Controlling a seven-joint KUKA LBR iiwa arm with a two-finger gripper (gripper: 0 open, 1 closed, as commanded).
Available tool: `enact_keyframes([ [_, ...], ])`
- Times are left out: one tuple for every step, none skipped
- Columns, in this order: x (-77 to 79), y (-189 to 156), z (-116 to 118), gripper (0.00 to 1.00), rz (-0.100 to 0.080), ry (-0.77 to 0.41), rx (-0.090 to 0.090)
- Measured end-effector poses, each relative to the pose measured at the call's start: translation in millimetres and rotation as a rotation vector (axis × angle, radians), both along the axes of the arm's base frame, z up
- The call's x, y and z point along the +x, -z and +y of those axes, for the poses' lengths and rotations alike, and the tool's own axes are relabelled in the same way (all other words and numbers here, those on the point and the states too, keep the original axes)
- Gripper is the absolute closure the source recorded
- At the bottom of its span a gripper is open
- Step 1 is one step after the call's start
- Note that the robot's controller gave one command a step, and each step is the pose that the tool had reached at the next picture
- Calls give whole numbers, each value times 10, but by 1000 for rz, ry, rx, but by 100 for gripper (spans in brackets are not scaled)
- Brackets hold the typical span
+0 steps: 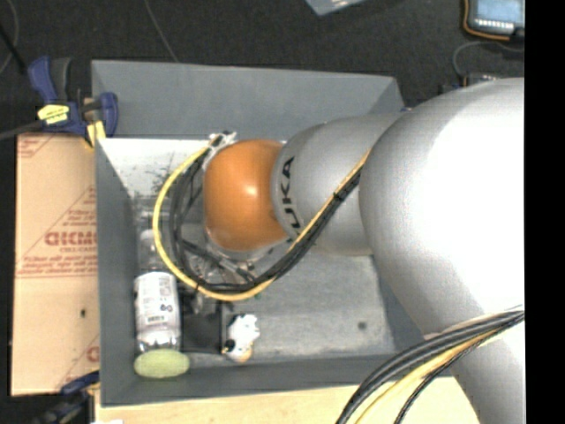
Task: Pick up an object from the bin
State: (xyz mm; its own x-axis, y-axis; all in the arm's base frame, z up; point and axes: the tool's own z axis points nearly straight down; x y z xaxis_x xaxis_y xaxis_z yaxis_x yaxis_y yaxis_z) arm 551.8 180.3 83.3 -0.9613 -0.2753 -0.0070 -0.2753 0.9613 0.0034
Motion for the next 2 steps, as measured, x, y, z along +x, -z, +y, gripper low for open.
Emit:
enact_keyframes([
  [0, 0, -1, 100, 0, 1, 0],
  [0, 0, -1, 100, 0, 1, 0],
])
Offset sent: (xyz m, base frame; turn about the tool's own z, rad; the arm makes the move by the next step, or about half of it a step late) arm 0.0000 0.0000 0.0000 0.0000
